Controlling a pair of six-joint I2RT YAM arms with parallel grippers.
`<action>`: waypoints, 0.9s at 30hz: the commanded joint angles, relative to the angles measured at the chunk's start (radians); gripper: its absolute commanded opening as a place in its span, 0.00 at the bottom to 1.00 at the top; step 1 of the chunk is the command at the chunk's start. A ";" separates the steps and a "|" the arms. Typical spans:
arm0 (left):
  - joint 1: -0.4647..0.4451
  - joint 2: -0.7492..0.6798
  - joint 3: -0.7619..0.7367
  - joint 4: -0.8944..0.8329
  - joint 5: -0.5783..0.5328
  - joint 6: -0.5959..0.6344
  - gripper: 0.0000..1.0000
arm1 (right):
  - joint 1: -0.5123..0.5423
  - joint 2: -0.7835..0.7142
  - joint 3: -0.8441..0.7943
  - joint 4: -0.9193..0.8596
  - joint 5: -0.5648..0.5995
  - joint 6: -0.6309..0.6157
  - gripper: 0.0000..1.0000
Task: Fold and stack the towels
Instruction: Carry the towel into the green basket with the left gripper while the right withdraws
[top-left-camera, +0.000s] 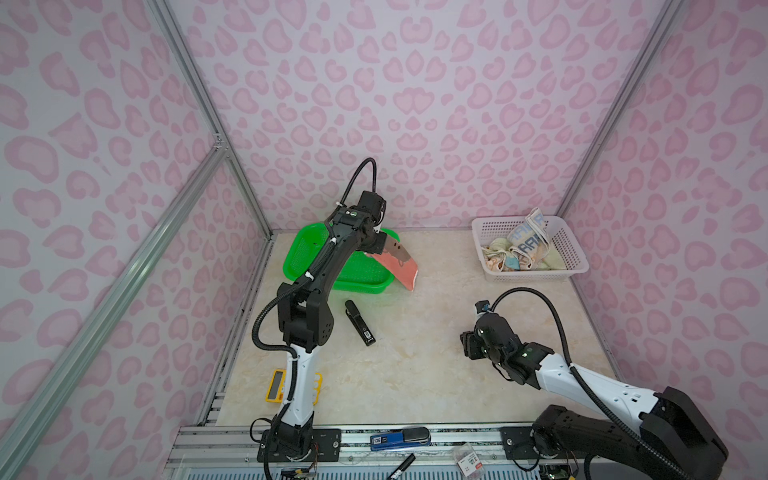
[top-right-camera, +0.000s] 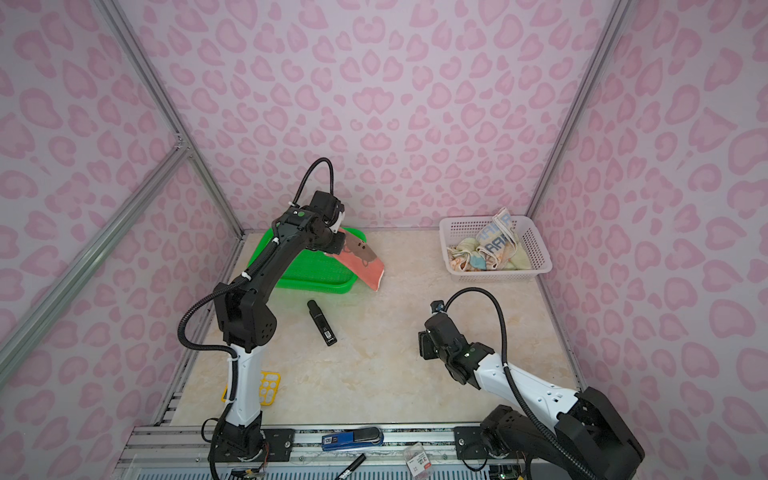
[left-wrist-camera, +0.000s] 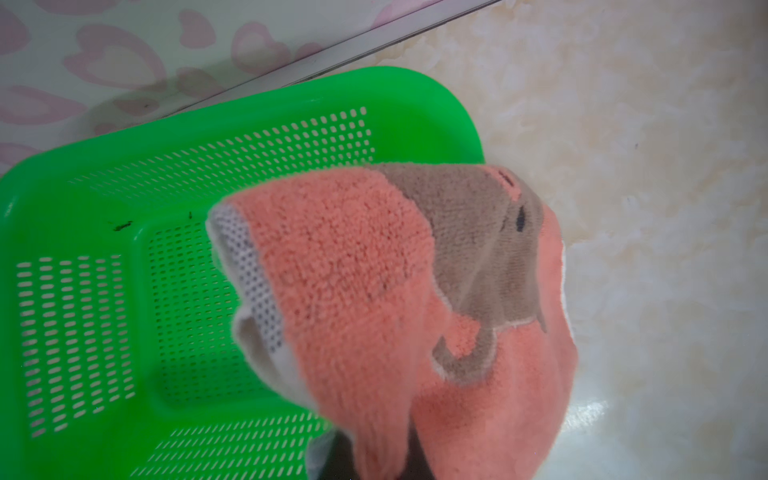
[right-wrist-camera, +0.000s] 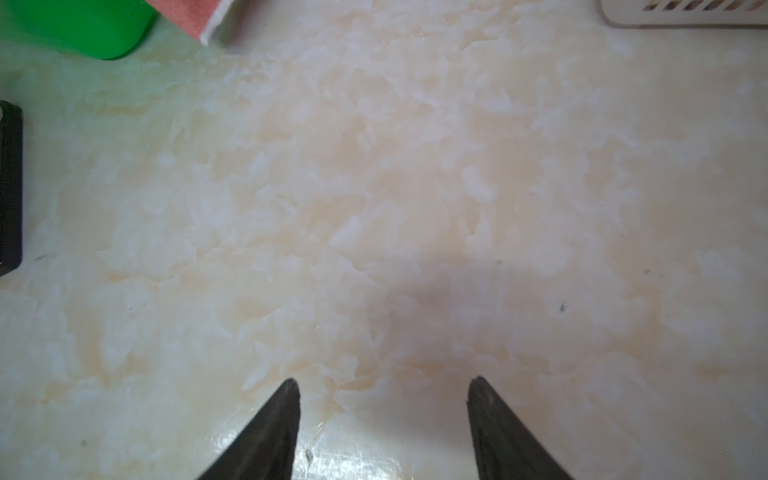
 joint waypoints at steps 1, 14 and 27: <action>0.044 -0.015 -0.004 -0.012 -0.056 0.018 0.03 | 0.000 0.024 0.012 0.035 -0.011 -0.015 0.65; 0.163 0.067 -0.064 0.050 -0.166 0.057 0.03 | 0.011 0.152 0.128 -0.023 -0.059 -0.054 0.65; 0.182 0.207 -0.062 0.089 -0.361 0.076 0.13 | 0.037 0.203 0.172 -0.040 -0.042 -0.055 0.65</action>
